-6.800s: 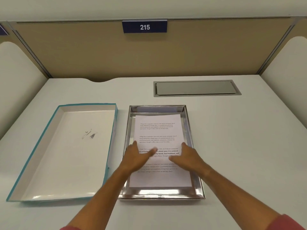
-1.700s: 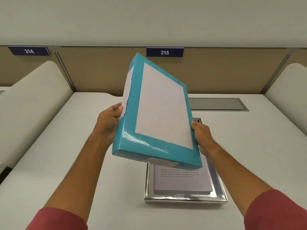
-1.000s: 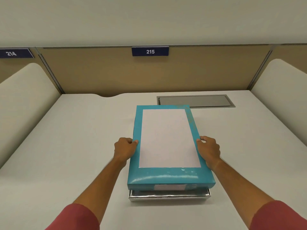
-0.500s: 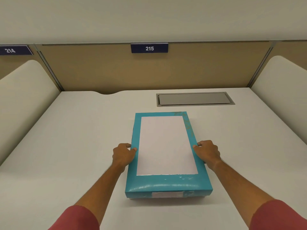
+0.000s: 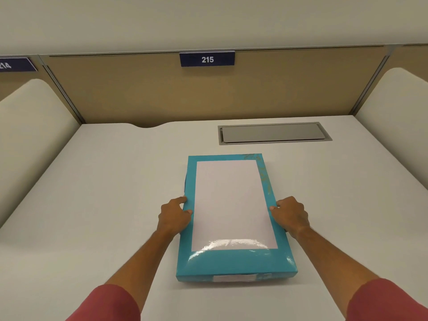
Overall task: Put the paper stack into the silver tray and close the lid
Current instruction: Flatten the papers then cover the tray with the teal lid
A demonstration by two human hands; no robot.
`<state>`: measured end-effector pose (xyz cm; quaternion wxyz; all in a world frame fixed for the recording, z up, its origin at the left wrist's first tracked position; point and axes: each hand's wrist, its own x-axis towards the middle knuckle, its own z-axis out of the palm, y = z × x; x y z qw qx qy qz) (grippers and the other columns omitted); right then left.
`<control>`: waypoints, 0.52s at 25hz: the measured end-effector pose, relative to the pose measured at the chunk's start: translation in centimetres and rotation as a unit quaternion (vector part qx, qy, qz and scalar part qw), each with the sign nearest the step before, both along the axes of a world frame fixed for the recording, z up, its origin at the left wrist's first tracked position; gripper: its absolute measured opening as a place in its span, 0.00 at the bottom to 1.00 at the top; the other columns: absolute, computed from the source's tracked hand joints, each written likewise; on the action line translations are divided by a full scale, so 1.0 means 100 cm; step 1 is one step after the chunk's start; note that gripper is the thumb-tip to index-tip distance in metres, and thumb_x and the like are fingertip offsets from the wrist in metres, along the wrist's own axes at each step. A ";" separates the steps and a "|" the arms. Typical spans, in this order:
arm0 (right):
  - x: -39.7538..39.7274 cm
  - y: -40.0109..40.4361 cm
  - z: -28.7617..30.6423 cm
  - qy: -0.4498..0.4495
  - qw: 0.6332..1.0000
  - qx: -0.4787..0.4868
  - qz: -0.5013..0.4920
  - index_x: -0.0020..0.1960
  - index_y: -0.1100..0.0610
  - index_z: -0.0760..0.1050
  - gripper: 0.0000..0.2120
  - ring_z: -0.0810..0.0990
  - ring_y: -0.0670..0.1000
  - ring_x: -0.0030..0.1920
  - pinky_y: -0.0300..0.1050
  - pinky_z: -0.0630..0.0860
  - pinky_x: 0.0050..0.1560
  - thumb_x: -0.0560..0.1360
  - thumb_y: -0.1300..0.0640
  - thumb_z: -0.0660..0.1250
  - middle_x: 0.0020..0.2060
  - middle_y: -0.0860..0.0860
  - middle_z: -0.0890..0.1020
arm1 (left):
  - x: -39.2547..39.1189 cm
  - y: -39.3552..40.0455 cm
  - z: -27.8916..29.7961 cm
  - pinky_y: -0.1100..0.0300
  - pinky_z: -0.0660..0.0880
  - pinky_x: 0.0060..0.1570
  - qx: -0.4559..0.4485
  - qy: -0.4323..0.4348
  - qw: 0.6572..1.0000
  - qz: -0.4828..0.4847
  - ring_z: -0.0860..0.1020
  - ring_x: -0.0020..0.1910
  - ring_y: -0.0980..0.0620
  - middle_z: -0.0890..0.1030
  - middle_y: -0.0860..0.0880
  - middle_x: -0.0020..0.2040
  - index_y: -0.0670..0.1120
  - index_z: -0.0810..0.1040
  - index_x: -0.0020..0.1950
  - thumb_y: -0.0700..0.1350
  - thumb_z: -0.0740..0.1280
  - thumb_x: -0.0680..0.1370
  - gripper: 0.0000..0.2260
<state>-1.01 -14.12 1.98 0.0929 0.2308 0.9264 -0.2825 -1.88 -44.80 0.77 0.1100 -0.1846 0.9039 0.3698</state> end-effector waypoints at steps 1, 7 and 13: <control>-0.001 -0.001 0.000 -0.002 1.000 0.001 0.001 0.46 0.59 0.80 0.13 0.82 0.58 0.41 0.54 0.83 0.44 0.75 0.48 0.67 0.44 0.55 0.83 | -0.001 0.000 -0.001 0.49 0.78 0.59 0.002 -0.002 1.000 0.000 0.80 0.50 0.45 0.78 0.44 0.64 0.52 0.72 0.71 0.48 0.68 0.76 0.22; -0.007 -0.010 0.009 -0.020 0.998 0.053 0.040 0.54 0.57 0.73 0.17 0.79 0.54 0.43 0.44 0.76 0.37 0.74 0.45 0.65 0.55 0.56 0.81 | -0.006 0.007 0.006 0.48 0.74 0.61 -0.147 -0.002 0.982 -0.122 0.75 0.62 0.41 0.71 0.42 0.68 0.46 0.66 0.73 0.47 0.65 0.77 0.25; -0.024 -0.034 0.010 -0.043 0.972 0.093 0.210 0.79 0.48 0.48 0.46 0.56 0.61 0.76 0.59 0.64 0.71 0.70 0.31 0.64 0.79 0.56 0.48 | -0.011 0.024 0.011 0.47 0.57 0.75 -0.147 -0.044 0.957 -0.244 0.51 0.79 0.41 0.44 0.44 0.81 0.48 0.47 0.80 0.62 0.69 0.71 0.46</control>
